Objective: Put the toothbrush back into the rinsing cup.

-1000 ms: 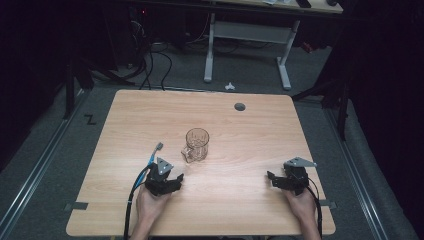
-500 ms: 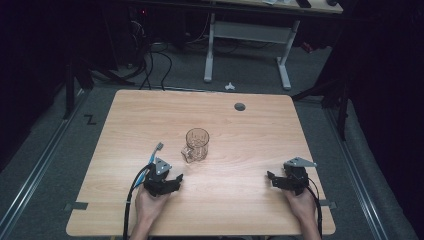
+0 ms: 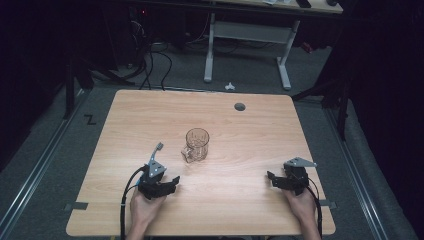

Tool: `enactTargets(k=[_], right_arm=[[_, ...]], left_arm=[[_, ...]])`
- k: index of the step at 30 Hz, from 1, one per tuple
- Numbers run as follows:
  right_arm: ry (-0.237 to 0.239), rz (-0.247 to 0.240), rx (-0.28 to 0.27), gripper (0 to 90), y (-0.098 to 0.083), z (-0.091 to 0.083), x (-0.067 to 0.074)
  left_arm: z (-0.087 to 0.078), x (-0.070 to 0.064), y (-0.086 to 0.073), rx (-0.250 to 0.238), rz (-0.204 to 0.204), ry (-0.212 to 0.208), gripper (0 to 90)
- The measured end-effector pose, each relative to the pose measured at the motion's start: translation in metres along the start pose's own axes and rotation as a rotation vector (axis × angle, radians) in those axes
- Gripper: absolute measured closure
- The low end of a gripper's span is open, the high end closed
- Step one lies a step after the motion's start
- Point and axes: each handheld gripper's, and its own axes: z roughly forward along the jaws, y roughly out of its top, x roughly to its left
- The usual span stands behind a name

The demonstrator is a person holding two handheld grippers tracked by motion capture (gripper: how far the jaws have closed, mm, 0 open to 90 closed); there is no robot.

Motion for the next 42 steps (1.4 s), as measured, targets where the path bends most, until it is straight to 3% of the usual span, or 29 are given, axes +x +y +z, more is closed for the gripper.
enactTargets(k=[13,22,42], right_arm=[[0.000,0.000,0.000,22.8,0.000,0.000,0.000],[0.000,0.000,0.000,22.8,0.000,0.000,0.000],[0.000,0.000,0.000,22.9,0.000,0.000,0.000]], left_arm=[[-0.019,0.005,-0.005,-0.027,-0.024,0.006,35.0],[-0.034,0.011,-0.011,-0.029,-0.028,0.054,36.1],[-0.056,0.039,-0.022,0.022,-0.093,0.130,39.0]])
